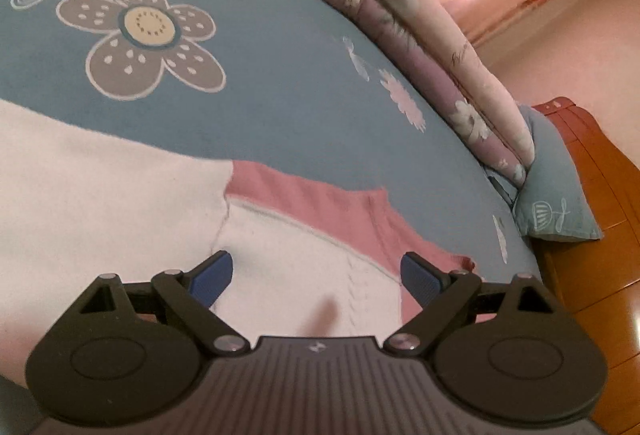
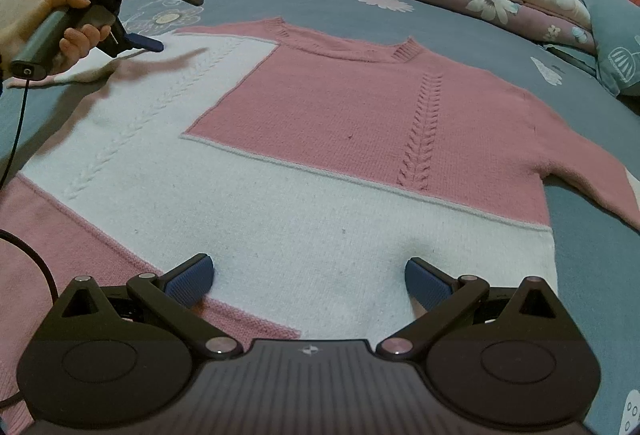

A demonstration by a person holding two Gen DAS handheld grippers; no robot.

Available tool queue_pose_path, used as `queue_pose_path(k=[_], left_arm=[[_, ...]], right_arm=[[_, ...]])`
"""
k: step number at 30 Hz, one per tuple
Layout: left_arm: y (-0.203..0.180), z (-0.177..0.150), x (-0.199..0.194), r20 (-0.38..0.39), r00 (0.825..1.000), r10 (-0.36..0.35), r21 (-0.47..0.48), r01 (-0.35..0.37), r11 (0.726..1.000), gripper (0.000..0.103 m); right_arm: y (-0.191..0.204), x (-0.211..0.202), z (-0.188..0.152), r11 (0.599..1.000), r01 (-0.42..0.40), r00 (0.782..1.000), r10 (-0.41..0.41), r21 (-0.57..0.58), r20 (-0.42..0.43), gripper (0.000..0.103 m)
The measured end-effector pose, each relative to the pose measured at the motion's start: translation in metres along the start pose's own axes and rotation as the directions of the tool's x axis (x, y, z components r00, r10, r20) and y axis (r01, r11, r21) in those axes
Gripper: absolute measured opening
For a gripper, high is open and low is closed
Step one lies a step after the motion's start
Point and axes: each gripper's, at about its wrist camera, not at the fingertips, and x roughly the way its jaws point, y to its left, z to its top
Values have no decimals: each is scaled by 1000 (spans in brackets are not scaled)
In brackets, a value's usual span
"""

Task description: Fold clothes

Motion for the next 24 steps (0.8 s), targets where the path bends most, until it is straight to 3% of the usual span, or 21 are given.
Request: queue_pose_path(k=[4, 8, 12, 18, 22, 24], left_arm=[[-12, -7, -15, -2, 1000, 27, 22, -26, 999, 91], [-32, -34, -30, -72, 997, -41, 112, 49, 993, 91], [-28, -59, -31, -62, 998, 12, 176, -1, 984, 91], [12, -59, -46, -17, 993, -114, -24, 114, 993, 91], [8, -56, -58, 22, 992, -128, -6, 128, 992, 92], [13, -57, -52, 2, 994, -110, -8, 110, 994, 92]], right_arm=[[0, -1, 0, 1000, 0, 1000, 0, -1, -6, 103], [1, -1, 1, 1000, 3, 1000, -2, 1, -7, 103], [2, 0, 0, 1000, 5, 1000, -5, 1, -5, 103], [1, 0, 1, 1000, 5, 1000, -5, 0, -5, 103], [2, 0, 1, 1000, 8, 1000, -8, 0, -5, 103], [3, 0, 1, 1000, 9, 1000, -9, 0, -4, 103]])
